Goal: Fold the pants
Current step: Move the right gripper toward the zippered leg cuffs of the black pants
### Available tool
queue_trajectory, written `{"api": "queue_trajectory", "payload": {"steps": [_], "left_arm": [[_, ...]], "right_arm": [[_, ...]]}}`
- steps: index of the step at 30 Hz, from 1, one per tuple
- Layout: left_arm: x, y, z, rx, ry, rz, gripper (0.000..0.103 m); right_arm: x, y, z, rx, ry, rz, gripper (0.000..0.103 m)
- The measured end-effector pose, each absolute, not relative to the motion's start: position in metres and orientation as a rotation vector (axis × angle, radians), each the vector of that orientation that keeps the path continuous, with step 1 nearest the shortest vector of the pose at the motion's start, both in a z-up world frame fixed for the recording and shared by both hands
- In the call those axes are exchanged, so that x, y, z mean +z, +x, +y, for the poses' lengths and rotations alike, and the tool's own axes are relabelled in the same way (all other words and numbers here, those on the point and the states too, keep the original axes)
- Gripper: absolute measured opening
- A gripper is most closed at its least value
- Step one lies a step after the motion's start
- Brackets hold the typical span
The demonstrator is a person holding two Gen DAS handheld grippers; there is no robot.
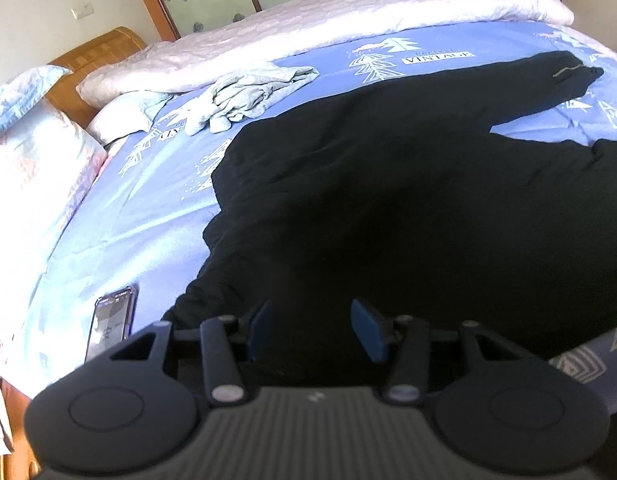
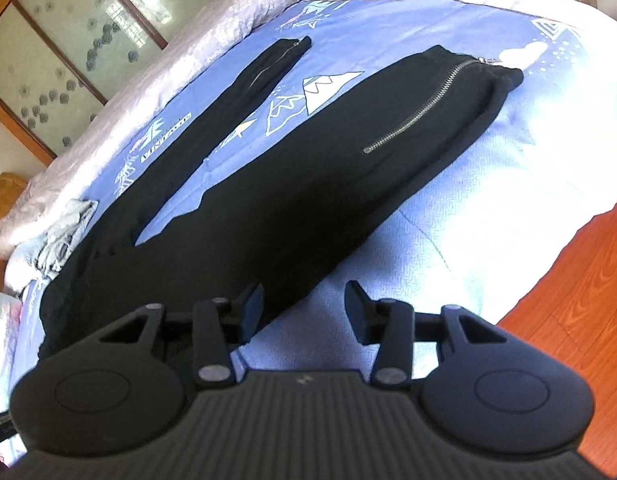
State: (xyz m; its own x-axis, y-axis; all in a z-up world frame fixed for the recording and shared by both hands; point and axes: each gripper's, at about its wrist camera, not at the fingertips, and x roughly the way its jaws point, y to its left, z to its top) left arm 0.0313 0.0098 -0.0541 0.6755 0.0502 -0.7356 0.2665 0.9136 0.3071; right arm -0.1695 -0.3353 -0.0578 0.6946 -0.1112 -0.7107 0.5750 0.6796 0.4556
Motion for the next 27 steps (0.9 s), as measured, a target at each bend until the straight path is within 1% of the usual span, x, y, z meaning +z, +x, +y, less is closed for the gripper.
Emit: {"api": "queue_trajectory", "payload": {"steps": [13,15,27], "left_arm": [[-0.059,0.034,0.010,-0.150,0.398,0.819,0.046],[-0.057,0.033,0.013,-0.166,0.375,0.815,0.048],[-0.051,0.029,0.012,-0.214,0.343,0.806,0.049]], "right_arm": [[-0.054,-0.137,-0.286,-0.385,0.398,0.809,0.048],[-0.055,-0.135,-0.286,-0.390,0.361,0.824,0.048],[-0.058,-0.126,-0.287,-0.425,0.246,0.850,0.048]]}}
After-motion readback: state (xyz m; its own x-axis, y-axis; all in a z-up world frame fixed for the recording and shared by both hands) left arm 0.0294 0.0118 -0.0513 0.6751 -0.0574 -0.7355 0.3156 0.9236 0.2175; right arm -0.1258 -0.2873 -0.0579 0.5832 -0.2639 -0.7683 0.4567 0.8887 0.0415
